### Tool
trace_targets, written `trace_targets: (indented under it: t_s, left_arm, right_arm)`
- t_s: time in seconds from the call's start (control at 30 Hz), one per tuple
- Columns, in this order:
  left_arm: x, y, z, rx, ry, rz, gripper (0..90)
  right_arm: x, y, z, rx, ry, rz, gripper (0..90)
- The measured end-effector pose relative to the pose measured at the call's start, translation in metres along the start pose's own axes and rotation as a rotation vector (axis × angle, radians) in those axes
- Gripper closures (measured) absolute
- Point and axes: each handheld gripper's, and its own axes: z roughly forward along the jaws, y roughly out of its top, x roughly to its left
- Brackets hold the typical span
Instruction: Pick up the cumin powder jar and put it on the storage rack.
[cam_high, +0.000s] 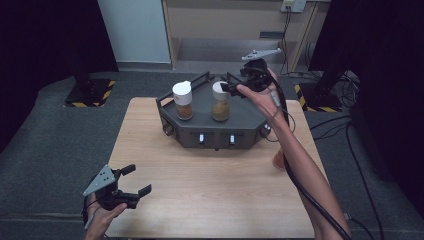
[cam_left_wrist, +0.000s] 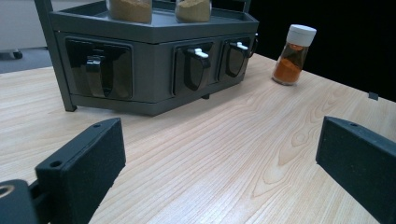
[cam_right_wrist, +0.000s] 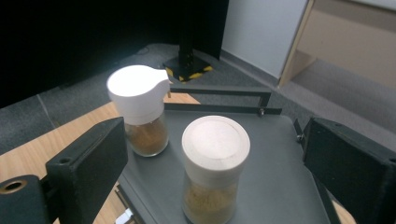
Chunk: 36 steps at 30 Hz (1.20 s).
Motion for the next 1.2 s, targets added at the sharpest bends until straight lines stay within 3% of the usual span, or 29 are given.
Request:
trace_targets:
  t_s: [0.47,0.77,1.2]
  left_arm:
    - [0.0,0.0,0.0,0.002,0.001,0.002,0.1]
    - [-0.001,0.0,0.001,0.004,0.002,0.002,0.1]
    - [-0.001,0.0,0.0,0.005,0.005,0.0,0.0]
  right_arm:
    - [-0.008,-0.023,-0.048,-0.077,0.067,0.009,7.1]
    - [-0.001,-0.04,-0.075,-0.114,0.104,-0.018,7.0]
    - [0.008,-0.066,-0.1,-0.147,0.138,-0.031,7.1]
